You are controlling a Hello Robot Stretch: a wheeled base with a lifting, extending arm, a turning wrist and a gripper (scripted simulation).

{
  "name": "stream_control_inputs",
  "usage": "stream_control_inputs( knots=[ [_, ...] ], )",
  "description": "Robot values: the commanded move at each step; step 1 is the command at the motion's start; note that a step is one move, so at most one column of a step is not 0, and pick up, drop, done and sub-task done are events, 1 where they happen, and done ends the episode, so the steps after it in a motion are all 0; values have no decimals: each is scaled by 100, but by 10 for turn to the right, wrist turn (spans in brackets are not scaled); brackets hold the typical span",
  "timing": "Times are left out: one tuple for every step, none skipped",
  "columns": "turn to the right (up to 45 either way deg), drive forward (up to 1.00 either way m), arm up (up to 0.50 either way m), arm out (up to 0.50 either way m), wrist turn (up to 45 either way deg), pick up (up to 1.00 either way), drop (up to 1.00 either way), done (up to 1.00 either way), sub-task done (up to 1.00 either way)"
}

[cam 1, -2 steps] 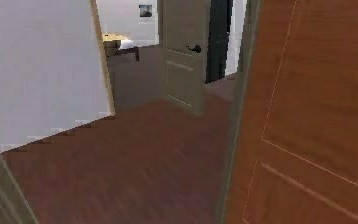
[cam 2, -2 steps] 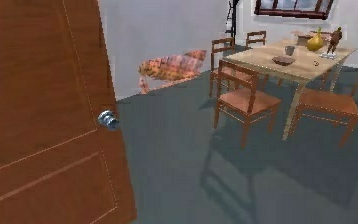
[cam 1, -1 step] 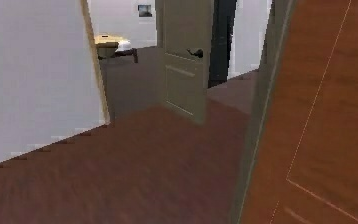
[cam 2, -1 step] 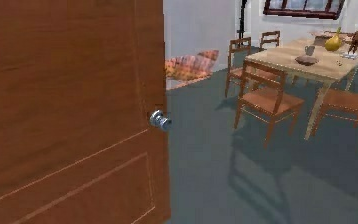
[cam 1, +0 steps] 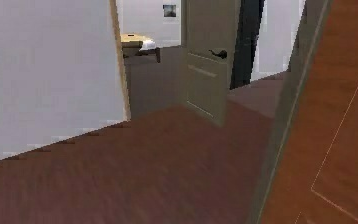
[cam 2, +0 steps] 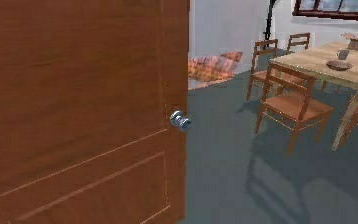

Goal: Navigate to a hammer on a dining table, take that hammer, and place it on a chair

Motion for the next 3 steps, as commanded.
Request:
stream_control_inputs(
  knots=[
    [0, 55, 0, 0, 0, 0, 0, 0, 0],
    [-450, 0, 0, 0, 0, 0, 0, 0, 0],
    [-450, 0, 0, 0, 0, 0, 0, 0, 0]
  ],
)
